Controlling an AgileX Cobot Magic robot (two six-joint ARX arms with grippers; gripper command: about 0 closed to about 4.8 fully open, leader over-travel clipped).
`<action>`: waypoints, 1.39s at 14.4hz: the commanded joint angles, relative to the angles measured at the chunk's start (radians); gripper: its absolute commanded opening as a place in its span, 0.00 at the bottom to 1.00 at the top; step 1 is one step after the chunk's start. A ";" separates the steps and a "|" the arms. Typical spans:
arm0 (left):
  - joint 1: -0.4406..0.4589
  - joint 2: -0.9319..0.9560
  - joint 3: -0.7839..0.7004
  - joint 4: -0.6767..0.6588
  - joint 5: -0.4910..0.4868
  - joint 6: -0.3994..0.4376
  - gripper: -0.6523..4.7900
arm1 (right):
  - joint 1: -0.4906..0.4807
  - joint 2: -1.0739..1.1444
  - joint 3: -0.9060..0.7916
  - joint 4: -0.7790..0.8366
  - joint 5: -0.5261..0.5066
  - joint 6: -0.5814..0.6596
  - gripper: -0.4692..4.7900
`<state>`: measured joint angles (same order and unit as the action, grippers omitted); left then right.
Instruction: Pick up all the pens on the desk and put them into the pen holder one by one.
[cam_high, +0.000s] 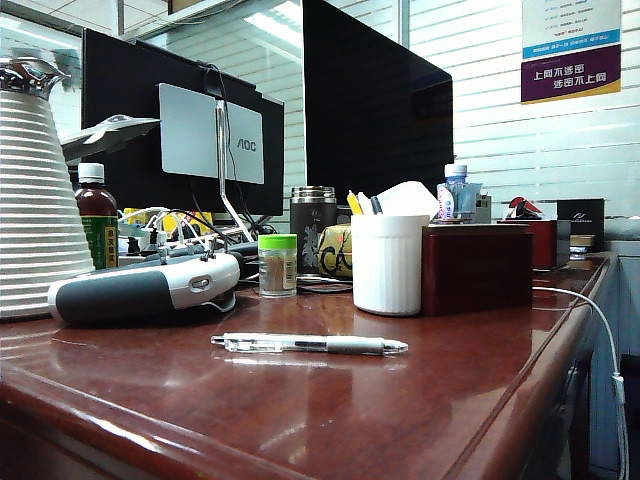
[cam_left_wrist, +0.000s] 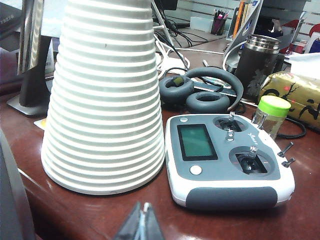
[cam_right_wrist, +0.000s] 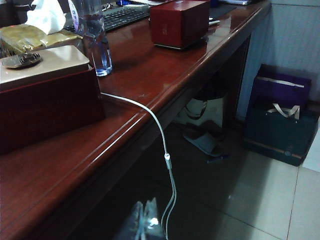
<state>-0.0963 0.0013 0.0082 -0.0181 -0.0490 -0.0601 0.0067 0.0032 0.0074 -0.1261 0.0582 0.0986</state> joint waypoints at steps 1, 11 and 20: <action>0.002 0.001 0.000 0.013 0.005 0.000 0.11 | -0.001 -0.001 -0.004 0.035 0.010 -0.032 0.09; 0.001 0.001 0.025 0.021 0.067 -0.105 0.37 | -0.001 0.130 0.542 -0.091 -0.174 -0.149 0.32; 0.000 0.051 0.290 -0.102 0.462 -0.138 0.87 | 0.088 0.856 1.035 -0.154 -0.666 -0.272 0.64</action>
<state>-0.0963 0.0376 0.2749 -0.1322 0.3862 -0.1772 0.0685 0.8375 1.0386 -0.2886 -0.5953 -0.1272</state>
